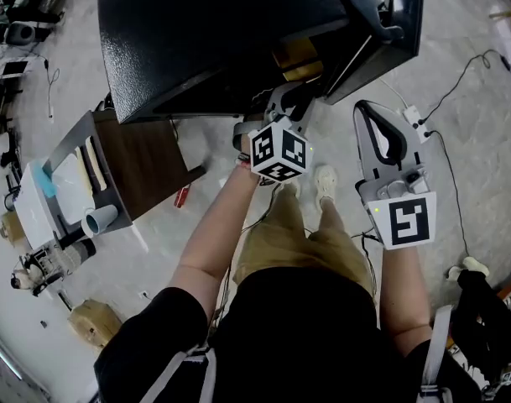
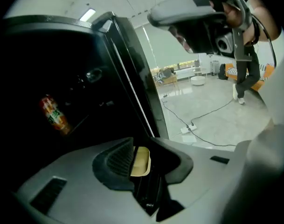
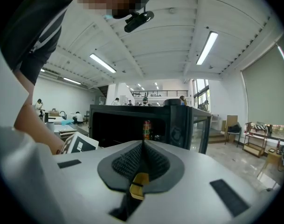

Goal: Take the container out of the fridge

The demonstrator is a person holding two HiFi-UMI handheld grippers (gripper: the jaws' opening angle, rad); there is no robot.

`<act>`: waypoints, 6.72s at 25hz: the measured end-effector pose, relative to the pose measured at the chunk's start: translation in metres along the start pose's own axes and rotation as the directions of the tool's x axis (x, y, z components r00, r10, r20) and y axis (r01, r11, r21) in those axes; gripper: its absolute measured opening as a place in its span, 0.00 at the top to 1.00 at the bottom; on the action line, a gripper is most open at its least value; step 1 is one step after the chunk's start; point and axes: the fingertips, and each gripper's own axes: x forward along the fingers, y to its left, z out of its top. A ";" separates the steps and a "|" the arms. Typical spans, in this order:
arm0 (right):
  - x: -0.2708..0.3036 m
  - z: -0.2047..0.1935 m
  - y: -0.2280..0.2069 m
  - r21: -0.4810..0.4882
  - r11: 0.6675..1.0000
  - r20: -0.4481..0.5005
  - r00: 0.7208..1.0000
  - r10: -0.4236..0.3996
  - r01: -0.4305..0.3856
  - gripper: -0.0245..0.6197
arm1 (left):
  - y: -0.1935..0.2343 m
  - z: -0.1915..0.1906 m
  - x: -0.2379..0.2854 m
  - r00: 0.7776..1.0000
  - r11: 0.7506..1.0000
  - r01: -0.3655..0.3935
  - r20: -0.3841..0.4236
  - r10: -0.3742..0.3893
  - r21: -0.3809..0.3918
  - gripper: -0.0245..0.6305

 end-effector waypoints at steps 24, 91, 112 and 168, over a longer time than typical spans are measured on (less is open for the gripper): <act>-0.005 -0.034 -0.027 0.010 1.000 -0.097 0.995 -0.016 0.017 0.90 | -0.021 -0.102 0.134 0.931 0.977 0.195 -0.329 -0.156 0.089 0.79; -0.126 0.041 0.025 -0.087 0.991 0.059 0.993 0.106 -0.100 0.90 | -0.148 -0.028 -0.068 0.937 0.976 0.196 -0.277 -0.216 -0.097 0.91; -0.144 0.112 0.087 -0.192 0.955 0.155 0.954 0.257 -0.226 0.90 | -0.088 0.115 -0.257 0.964 0.955 -0.190 0.141 0.225 -0.226 0.91; -0.254 0.178 0.331 -0.216 0.974 0.243 0.963 0.117 -0.064 0.90 | -0.104 0.116 -0.572 0.660 0.873 -0.340 0.573 0.486 -0.349 0.91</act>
